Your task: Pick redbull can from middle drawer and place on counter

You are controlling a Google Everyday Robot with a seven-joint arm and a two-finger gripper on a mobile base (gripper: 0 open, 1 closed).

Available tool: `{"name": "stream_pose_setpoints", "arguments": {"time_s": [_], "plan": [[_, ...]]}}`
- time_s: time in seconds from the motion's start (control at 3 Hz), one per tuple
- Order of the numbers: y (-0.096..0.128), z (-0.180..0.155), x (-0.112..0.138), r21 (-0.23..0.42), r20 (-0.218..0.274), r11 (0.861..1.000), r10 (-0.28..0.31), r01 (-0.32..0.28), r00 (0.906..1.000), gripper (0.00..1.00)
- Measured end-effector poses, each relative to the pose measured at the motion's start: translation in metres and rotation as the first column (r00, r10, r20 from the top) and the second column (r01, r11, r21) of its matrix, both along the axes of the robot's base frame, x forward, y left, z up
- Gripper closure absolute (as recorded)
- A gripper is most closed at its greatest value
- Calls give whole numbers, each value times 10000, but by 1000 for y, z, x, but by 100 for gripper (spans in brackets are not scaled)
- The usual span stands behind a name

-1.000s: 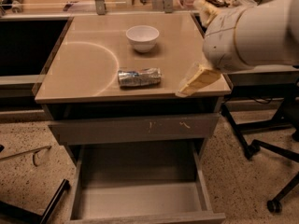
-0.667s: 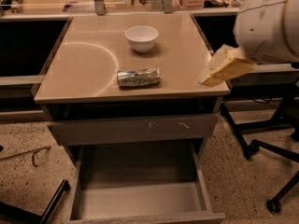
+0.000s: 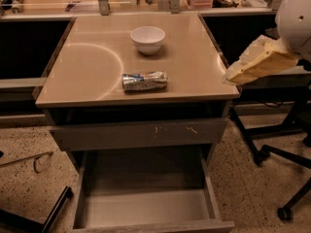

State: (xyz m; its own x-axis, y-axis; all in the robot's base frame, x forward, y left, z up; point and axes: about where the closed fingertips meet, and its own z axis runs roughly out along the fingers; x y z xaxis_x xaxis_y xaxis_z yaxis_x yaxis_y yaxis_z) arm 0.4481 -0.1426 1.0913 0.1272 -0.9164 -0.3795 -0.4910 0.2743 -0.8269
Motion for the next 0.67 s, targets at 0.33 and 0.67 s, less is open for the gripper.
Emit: {"name": "stream_pose_setpoints", "arguments": {"time_s": [0.33,0.67], "plan": [[-45,8,-4,739,323,9944,-780,754,9964,0],[-103,2,-13,1708,511,9710,-1782,1672,9827,0]]}}
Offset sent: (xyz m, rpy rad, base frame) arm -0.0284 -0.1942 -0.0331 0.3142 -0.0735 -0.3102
